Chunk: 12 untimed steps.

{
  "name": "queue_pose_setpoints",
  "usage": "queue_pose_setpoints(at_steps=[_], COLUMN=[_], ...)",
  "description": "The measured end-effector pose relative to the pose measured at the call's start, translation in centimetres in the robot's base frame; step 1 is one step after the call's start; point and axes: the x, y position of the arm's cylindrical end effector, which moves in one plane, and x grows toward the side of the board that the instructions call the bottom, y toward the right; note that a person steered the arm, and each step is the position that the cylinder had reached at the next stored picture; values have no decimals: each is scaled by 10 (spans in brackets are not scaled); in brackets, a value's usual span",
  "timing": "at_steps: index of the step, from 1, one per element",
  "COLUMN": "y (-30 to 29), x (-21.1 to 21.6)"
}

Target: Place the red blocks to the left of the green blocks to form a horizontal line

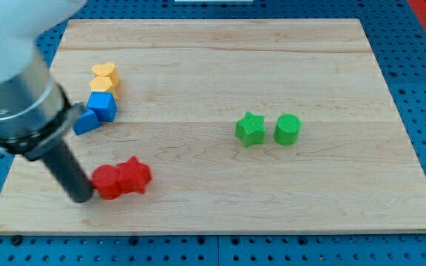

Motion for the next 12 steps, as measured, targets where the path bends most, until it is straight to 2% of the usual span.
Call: queue_pose_setpoints(at_steps=[1, 4, 7, 8, 9, 12], y=[43, 62, 79, 76, 73, 109], x=[-10, -10, -64, -65, -48, -48])
